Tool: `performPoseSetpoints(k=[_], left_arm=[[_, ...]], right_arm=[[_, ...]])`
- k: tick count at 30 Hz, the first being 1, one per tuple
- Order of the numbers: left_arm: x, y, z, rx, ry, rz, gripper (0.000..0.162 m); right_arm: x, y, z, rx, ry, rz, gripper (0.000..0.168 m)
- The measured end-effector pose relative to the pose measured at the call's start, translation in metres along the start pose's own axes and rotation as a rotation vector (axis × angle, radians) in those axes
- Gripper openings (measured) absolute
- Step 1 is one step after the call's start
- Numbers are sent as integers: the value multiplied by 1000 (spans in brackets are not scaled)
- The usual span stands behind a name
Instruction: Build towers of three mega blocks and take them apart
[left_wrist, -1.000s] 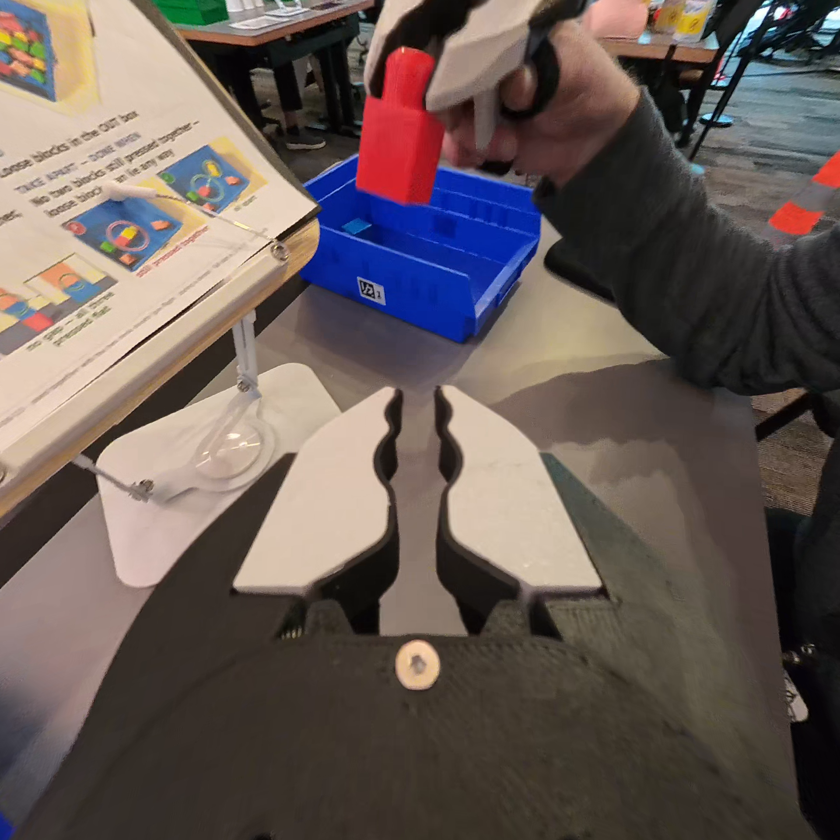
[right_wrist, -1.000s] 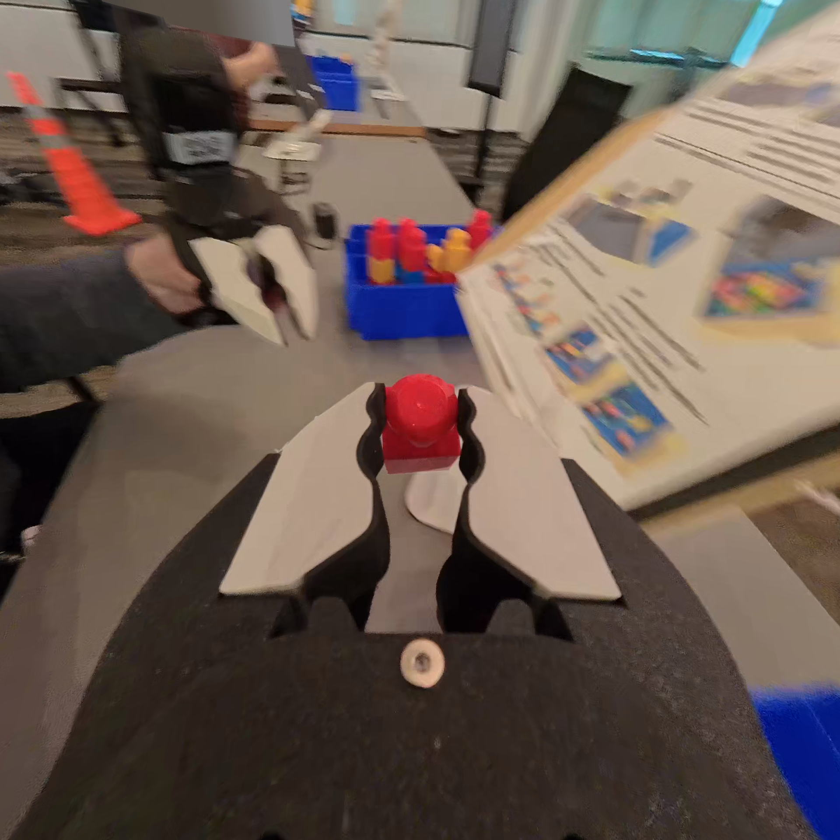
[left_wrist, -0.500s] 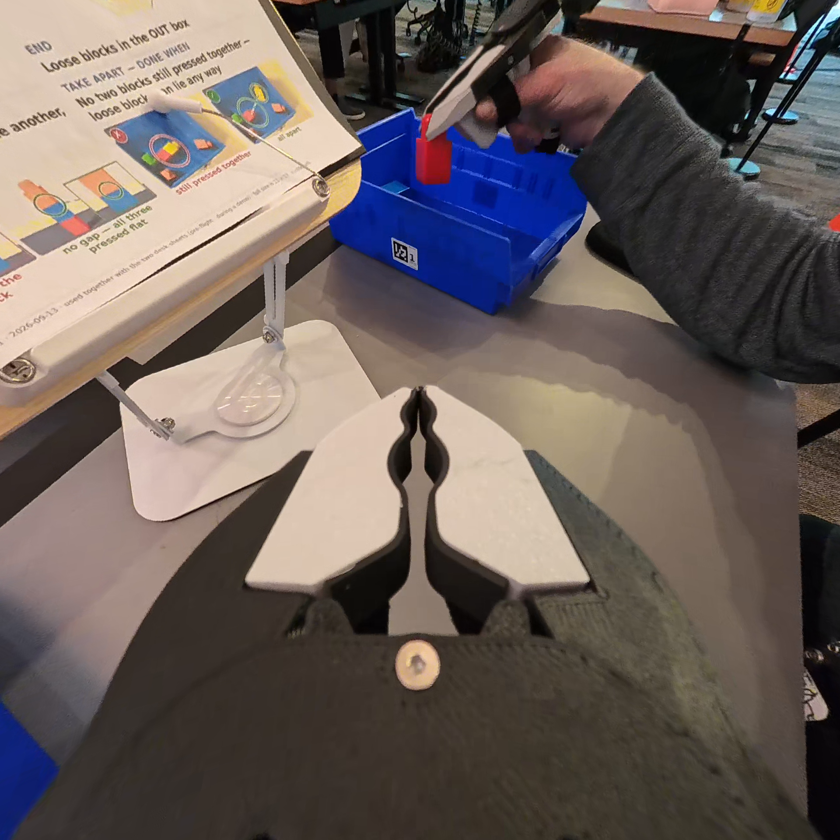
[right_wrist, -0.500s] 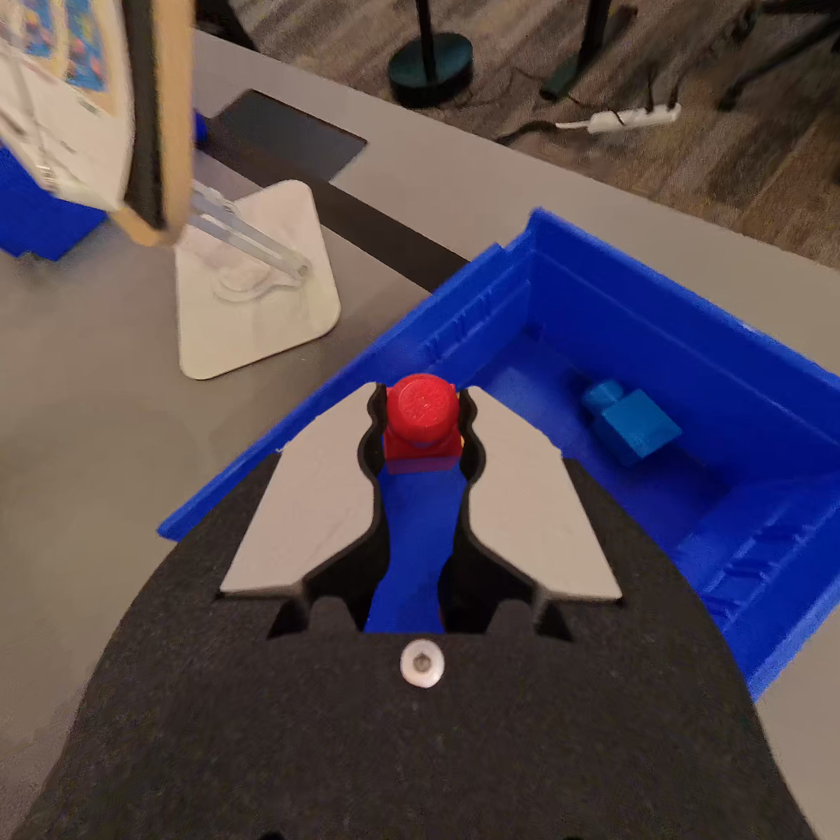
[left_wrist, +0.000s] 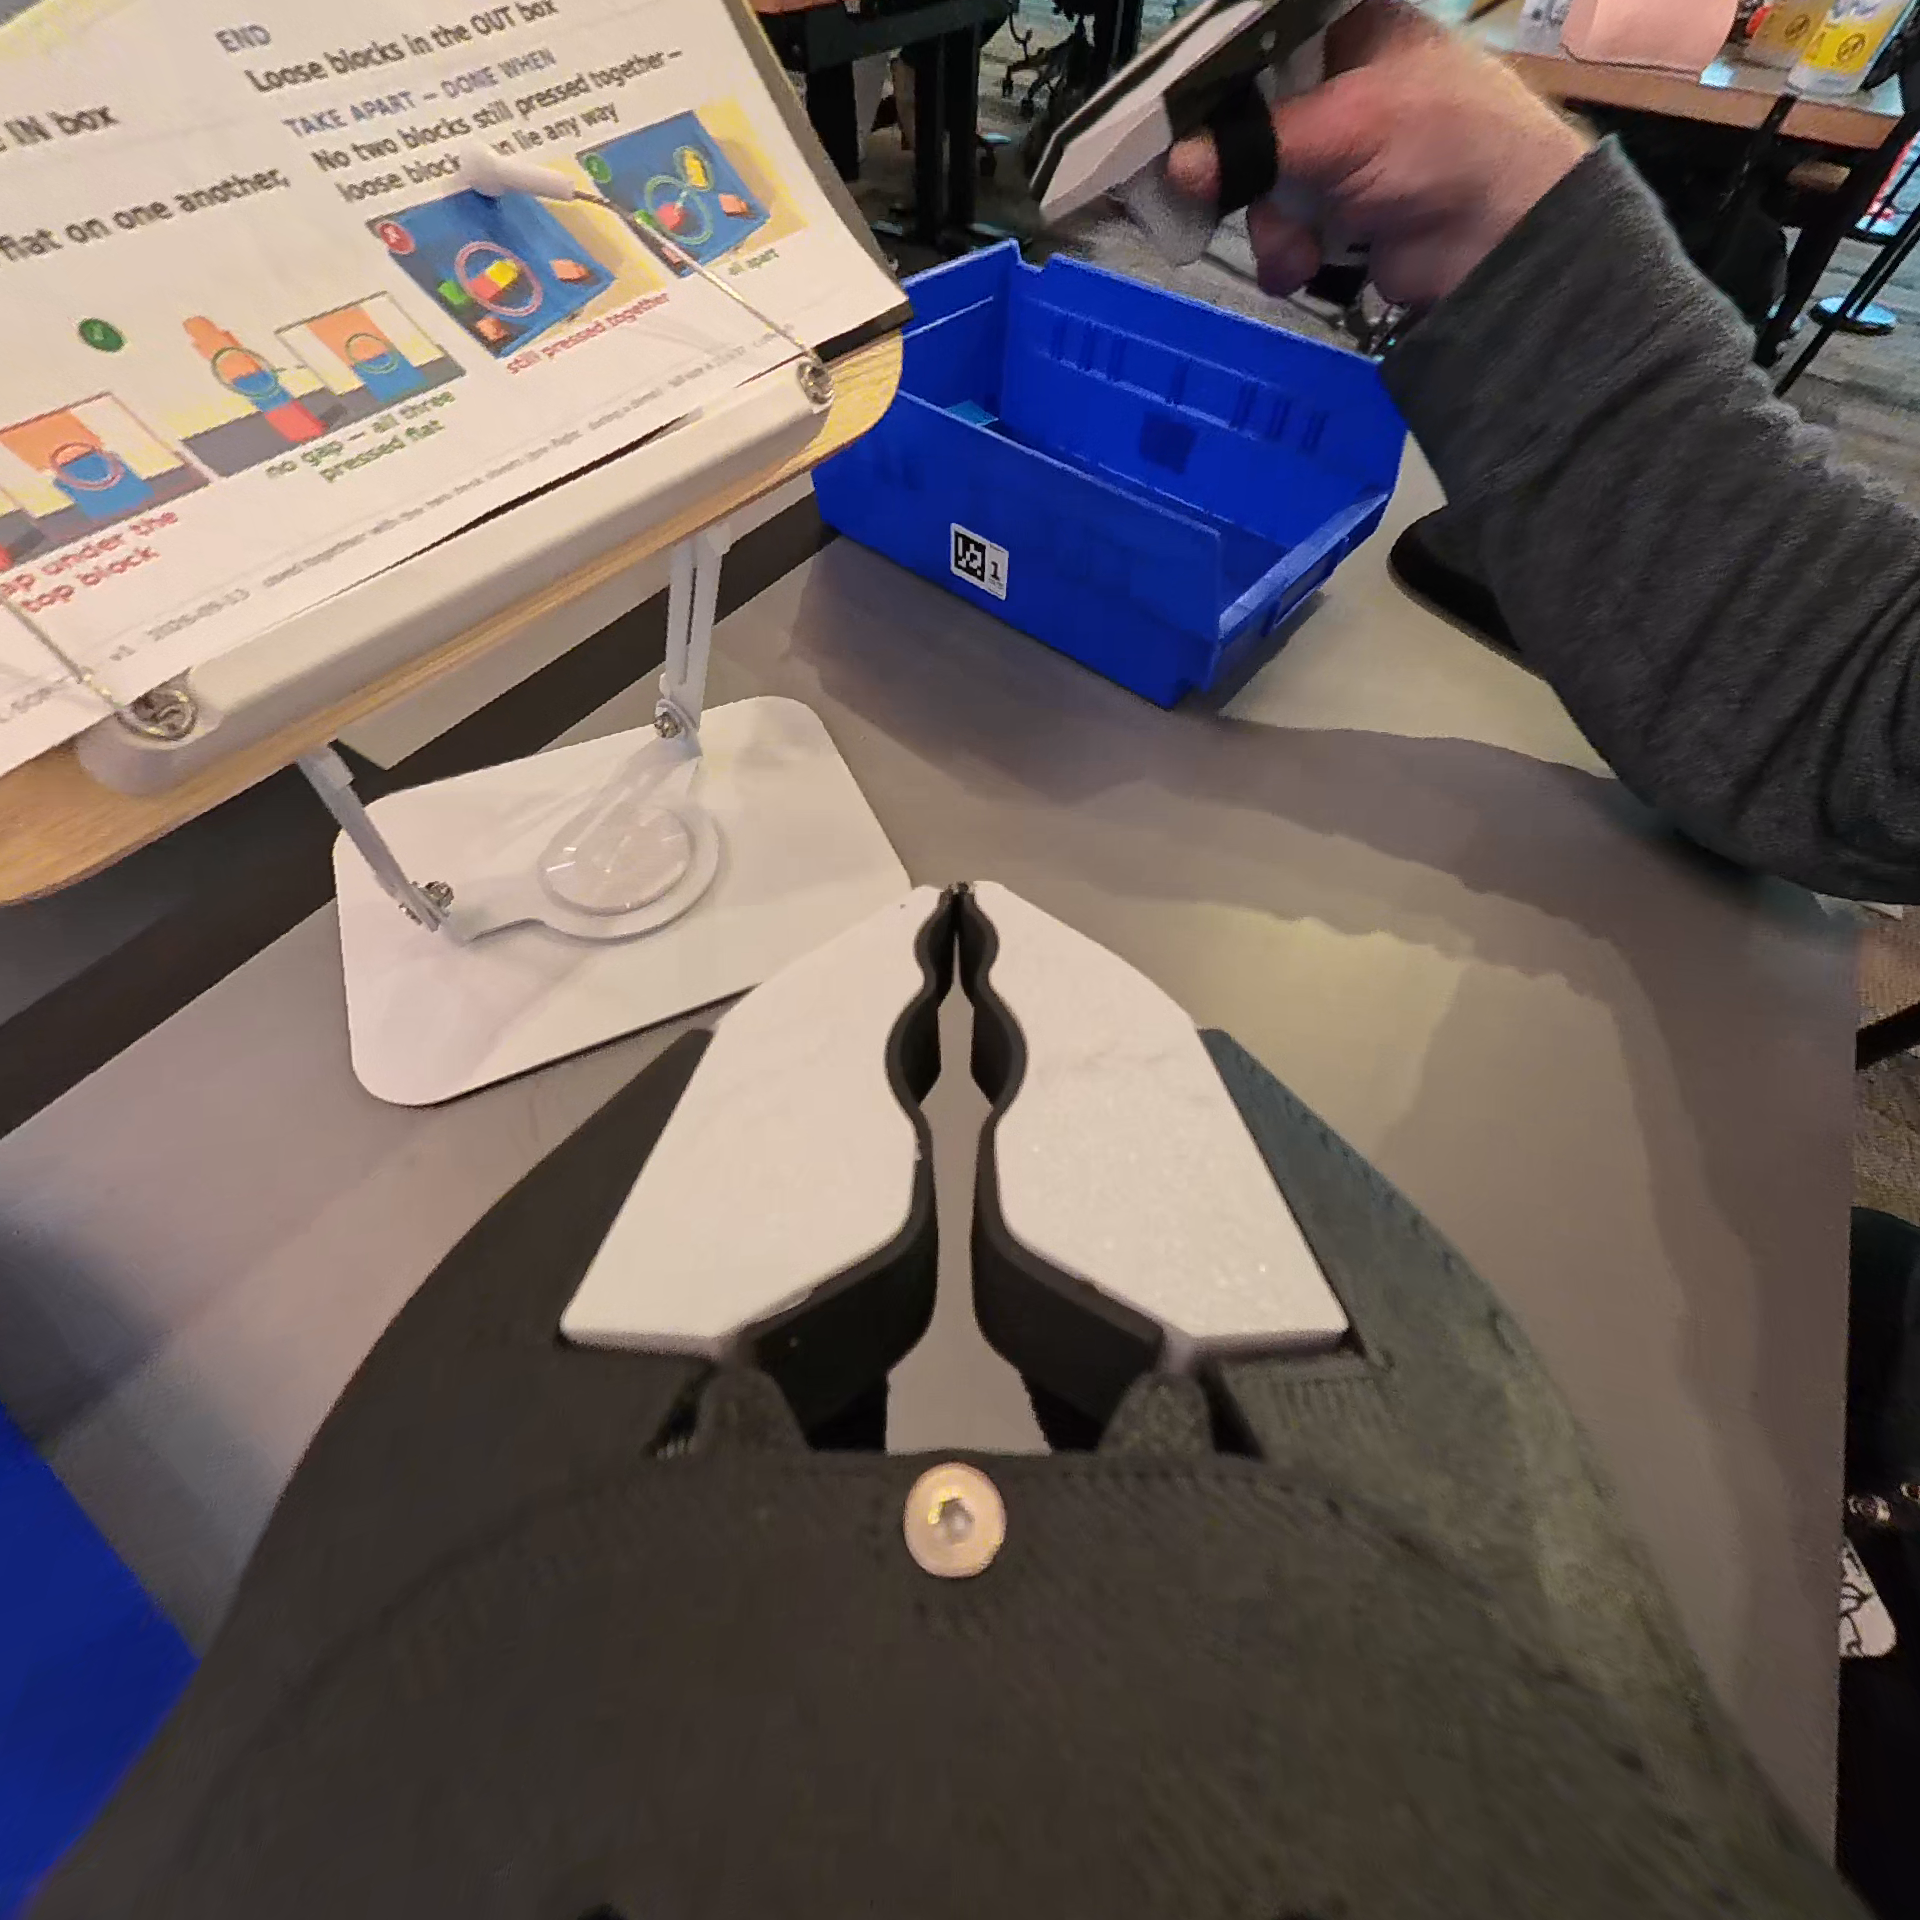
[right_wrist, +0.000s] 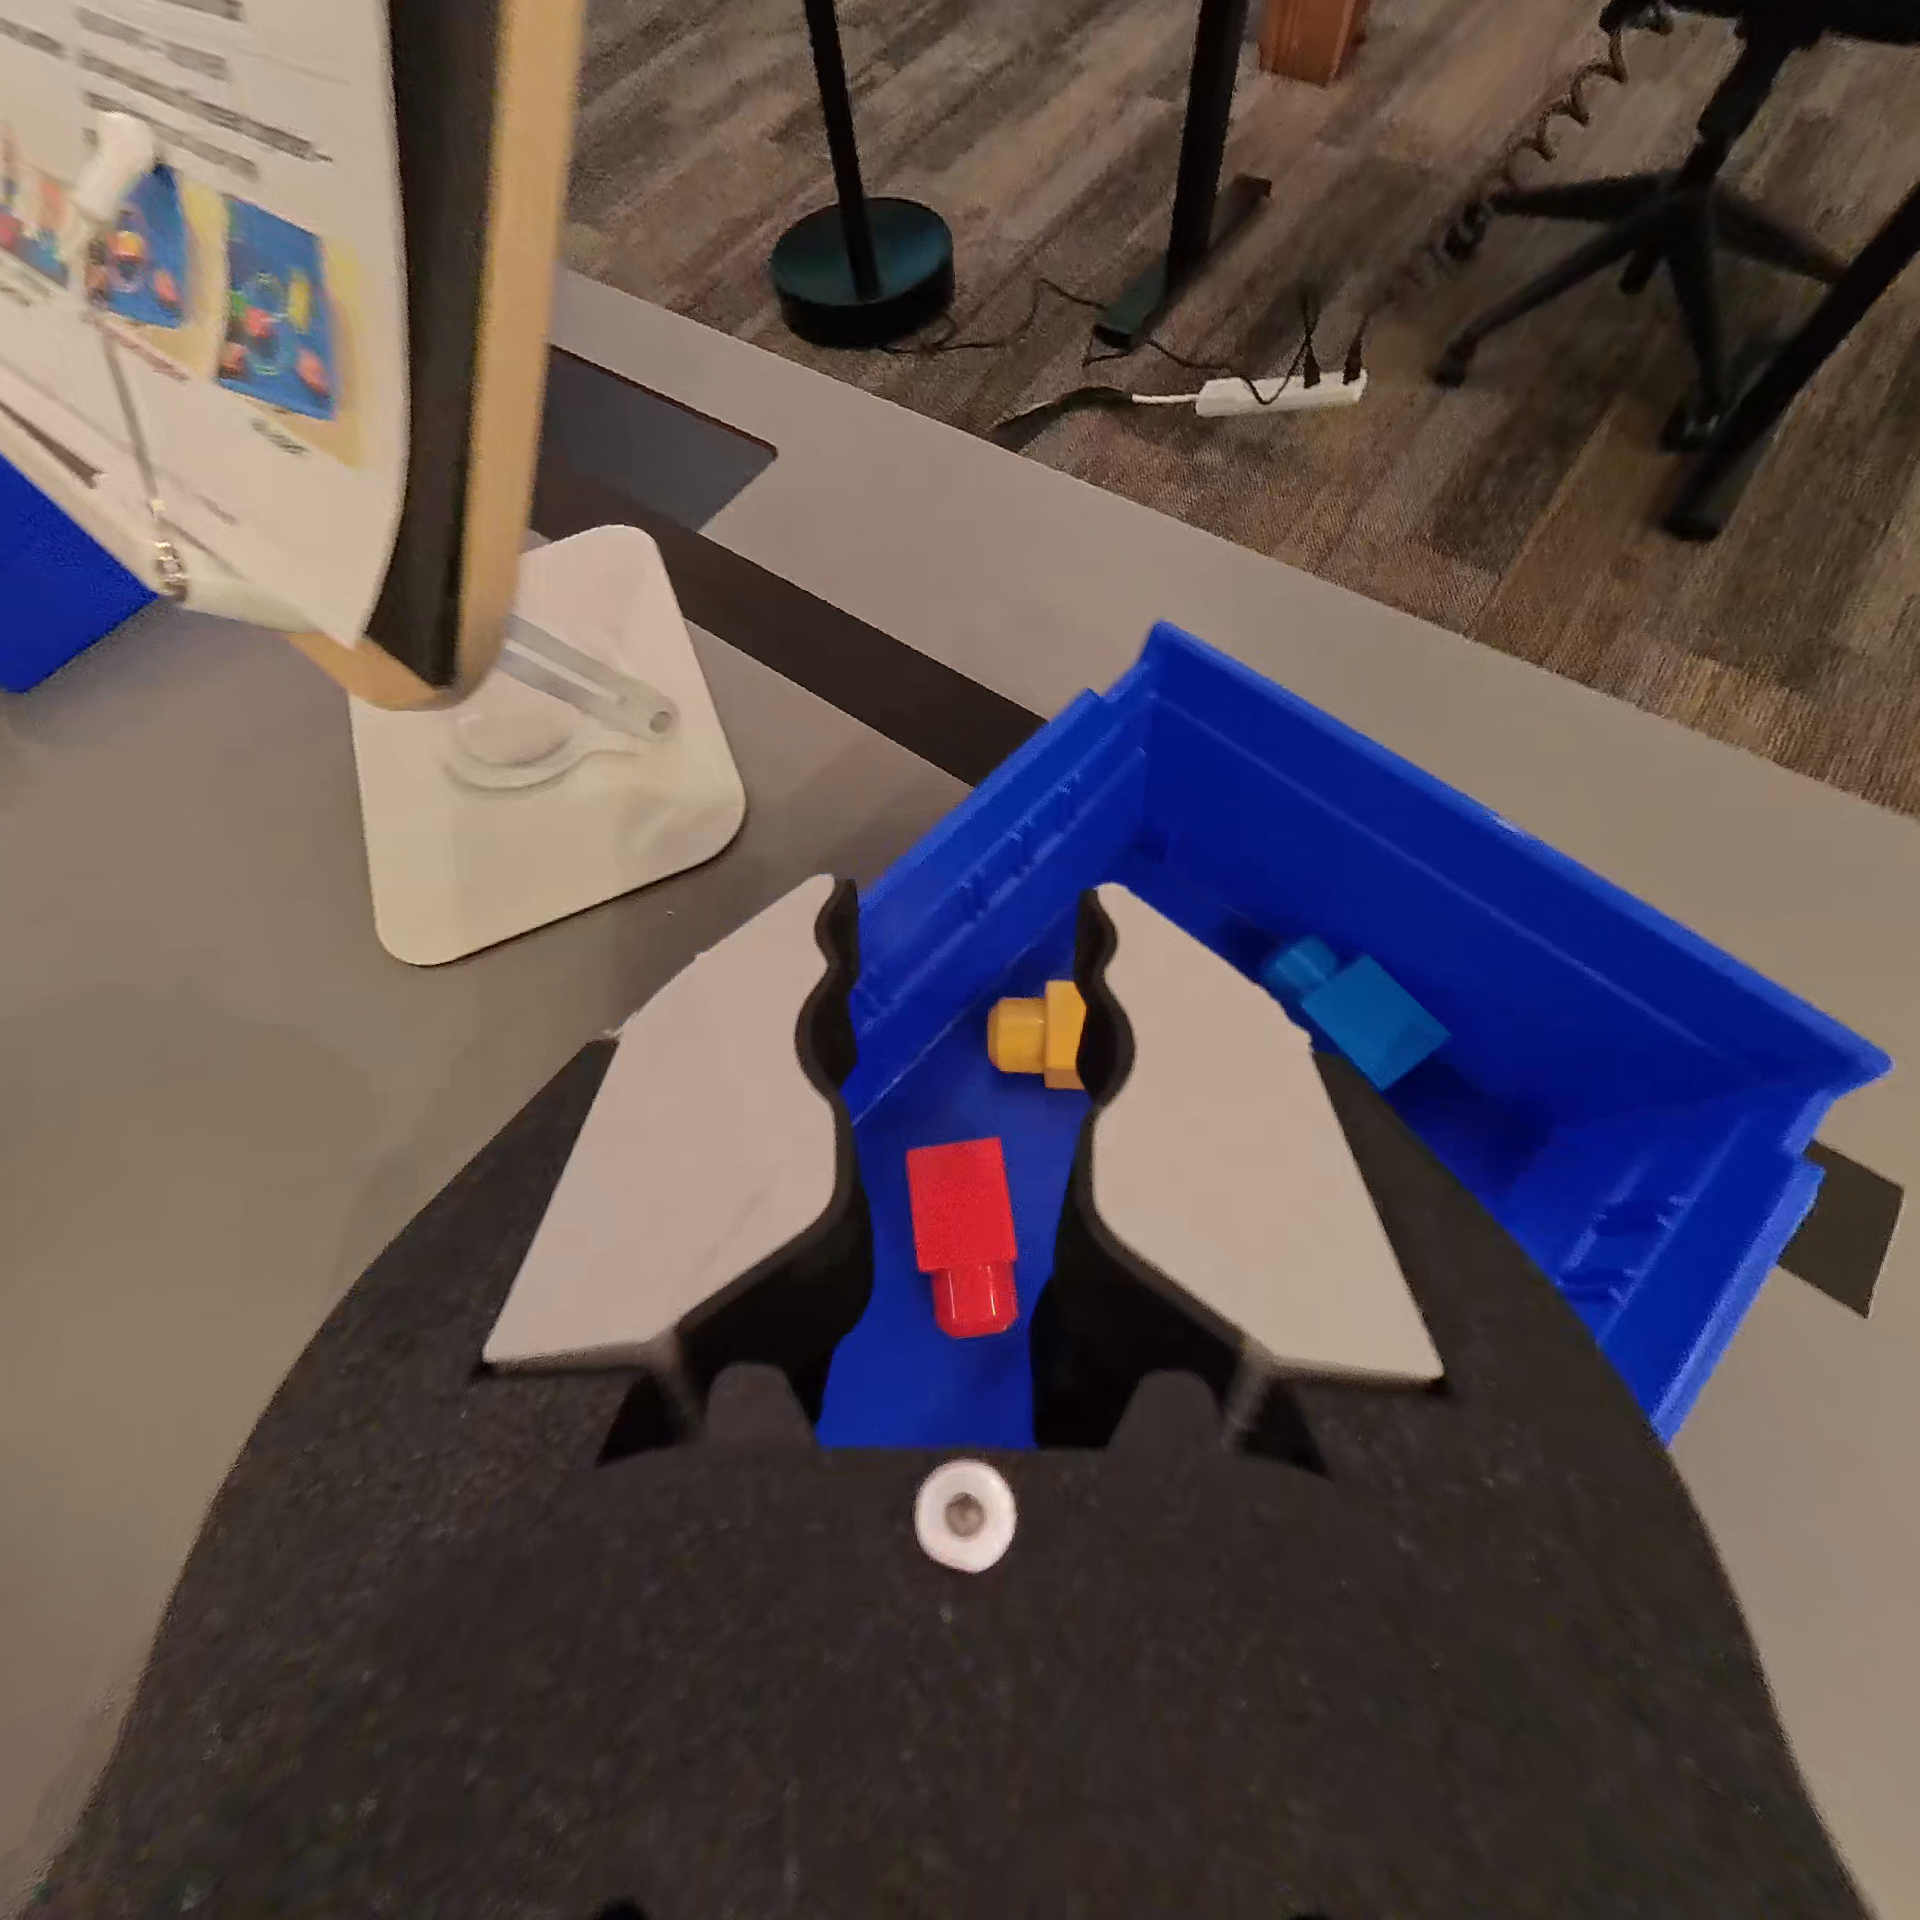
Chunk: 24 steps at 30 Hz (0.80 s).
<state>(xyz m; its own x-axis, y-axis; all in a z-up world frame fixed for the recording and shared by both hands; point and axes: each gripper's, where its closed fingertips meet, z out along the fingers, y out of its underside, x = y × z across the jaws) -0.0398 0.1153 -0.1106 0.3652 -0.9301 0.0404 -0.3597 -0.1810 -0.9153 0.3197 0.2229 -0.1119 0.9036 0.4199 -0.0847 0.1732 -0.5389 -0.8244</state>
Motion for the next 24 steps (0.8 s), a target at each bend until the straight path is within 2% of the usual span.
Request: performPoseSetpoints(k=[14,24], left_arm=[[-14,0,-22,5,-62,-21,1],[-41,0,-51,14,-165,-46,15]], right_arm=[[-74,-40,-16,77,-85,-181,37],[-132,-56,-30,130,-223,-303,33]])
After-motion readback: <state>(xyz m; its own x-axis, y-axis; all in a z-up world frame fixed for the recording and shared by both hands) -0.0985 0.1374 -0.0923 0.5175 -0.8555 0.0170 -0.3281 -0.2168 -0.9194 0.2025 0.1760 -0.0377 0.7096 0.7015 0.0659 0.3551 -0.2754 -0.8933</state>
